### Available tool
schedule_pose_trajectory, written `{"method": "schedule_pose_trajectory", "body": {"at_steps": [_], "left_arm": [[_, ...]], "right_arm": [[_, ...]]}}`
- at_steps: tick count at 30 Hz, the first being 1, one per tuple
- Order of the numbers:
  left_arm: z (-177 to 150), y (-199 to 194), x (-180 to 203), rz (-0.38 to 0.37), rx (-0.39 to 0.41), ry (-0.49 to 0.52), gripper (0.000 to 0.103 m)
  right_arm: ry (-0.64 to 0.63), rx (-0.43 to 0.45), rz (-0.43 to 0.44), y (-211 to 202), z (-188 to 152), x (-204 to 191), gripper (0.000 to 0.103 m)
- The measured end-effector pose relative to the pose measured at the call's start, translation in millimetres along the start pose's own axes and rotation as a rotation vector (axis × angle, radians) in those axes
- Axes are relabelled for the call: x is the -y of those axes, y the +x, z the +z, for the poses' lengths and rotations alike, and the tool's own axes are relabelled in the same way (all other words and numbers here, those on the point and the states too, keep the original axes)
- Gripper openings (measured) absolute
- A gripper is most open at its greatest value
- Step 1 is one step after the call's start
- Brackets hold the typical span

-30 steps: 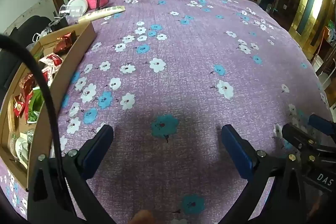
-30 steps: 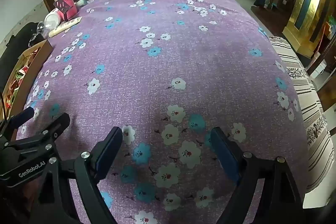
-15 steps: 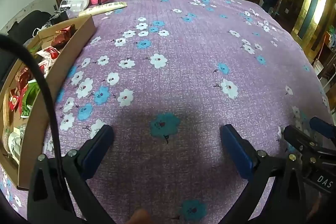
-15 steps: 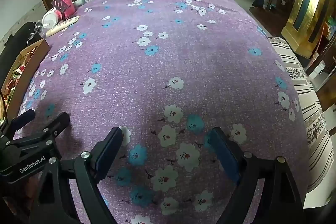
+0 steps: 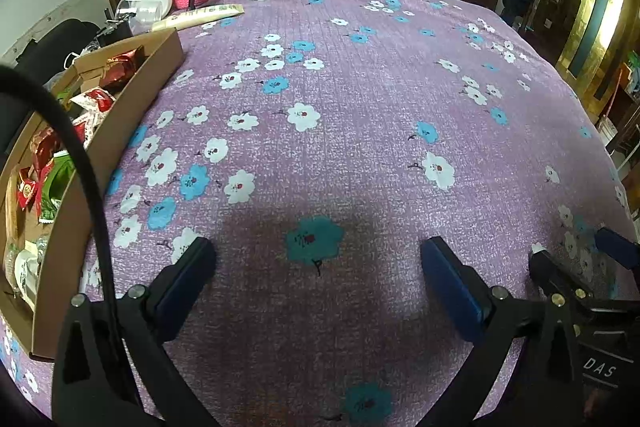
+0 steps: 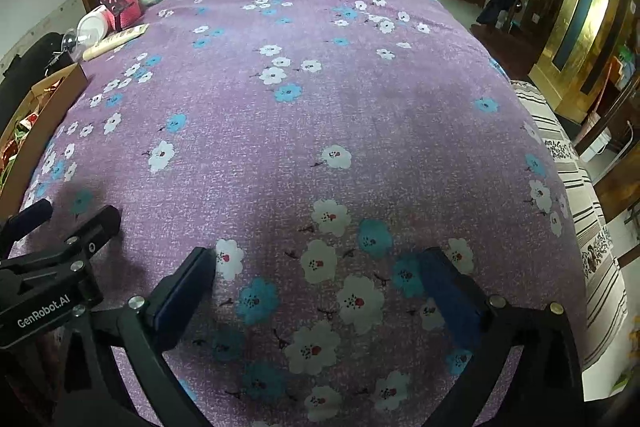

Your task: Organize snacks

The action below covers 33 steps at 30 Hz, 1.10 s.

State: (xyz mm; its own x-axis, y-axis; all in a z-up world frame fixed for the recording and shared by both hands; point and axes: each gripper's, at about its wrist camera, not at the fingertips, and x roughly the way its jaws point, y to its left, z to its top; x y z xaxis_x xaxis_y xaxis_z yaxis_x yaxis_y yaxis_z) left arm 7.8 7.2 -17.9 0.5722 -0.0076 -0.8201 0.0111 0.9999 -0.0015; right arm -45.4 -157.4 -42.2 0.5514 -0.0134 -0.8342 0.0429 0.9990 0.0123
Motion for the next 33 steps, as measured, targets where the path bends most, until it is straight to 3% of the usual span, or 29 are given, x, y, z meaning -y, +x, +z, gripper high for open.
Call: {"method": "schedule_pose_trajectory", "body": {"at_steps": [10,33], "left_arm": [[-0.6,0.0,-0.2,0.000,0.001,-0.001,0.103],[-0.9,0.2,-0.1,0.000,0.002,-0.001,0.103]], "right_arm": [[0.010,0.044,-0.010,-1.6,-4.8,-0.7,0.103],[0.010,0.047,-0.010,-1.4,-4.6,-0.8,0.103]]}}
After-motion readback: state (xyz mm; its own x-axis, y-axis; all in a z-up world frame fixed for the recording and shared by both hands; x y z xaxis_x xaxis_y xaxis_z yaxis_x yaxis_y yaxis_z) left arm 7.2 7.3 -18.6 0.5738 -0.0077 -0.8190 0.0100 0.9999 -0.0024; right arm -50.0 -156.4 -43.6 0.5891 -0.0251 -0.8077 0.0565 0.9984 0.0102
